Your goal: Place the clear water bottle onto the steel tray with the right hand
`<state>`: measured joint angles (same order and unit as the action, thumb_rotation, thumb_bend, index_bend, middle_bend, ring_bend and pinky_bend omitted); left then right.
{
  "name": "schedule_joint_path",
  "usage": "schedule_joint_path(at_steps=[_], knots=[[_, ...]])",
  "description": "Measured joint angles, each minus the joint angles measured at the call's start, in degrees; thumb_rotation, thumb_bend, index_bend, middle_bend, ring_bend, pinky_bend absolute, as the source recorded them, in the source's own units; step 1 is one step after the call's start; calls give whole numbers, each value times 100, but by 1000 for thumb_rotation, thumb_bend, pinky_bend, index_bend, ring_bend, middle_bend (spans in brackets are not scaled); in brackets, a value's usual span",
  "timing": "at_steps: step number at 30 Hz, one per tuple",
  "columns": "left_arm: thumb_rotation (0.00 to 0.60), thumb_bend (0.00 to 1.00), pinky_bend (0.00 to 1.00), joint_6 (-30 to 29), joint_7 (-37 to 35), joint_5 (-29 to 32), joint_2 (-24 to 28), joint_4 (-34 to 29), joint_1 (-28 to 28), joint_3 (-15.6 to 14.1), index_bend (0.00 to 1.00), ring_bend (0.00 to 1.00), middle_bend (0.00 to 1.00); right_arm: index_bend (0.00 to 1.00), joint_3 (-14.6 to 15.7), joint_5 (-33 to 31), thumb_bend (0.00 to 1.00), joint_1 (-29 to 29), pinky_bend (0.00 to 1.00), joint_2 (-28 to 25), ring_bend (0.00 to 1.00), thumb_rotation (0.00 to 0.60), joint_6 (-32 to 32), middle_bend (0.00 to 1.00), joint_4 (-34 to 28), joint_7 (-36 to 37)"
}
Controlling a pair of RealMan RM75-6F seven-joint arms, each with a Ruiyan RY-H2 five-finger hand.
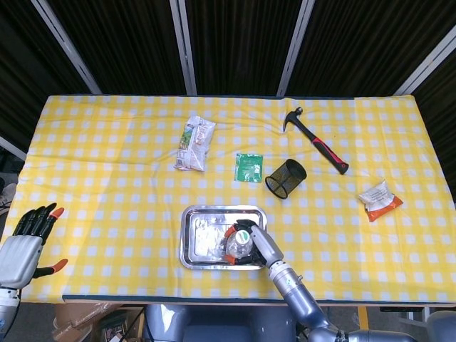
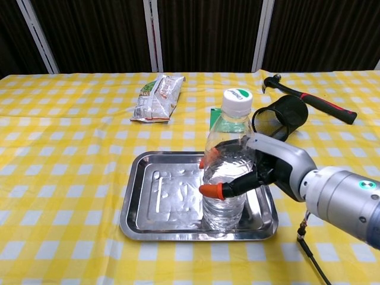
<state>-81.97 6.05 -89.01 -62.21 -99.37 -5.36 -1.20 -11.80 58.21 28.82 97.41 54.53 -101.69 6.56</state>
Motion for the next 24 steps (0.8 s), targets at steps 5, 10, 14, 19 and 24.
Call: schedule_joint_path(at_steps=[5,10,14,19,24], knots=[[600,168,0,24,56,16,-21,-5,-9,-5,57,0,0,396,-12,20,408,-23,0,-180,84,597,-91,518,-42,160],[600,168,0,11,98,9,-35,-15,-6,-11,57,0,0,382,4,104,400,-43,0,-309,36,596,-223,473,-67,368],[600,168,0,5,103,15,-37,-16,-3,-11,57,0,0,382,27,151,400,-43,0,-416,7,599,-378,443,-85,542],[600,167,0,-4,94,19,-31,-14,-3,-8,58,0,0,382,7,138,400,-19,0,-592,1,599,-710,327,-169,890],[600,168,0,-18,84,16,-27,-16,1,-9,58,0,0,382,-3,193,400,99,0,-896,0,598,-1336,224,-234,1270]])
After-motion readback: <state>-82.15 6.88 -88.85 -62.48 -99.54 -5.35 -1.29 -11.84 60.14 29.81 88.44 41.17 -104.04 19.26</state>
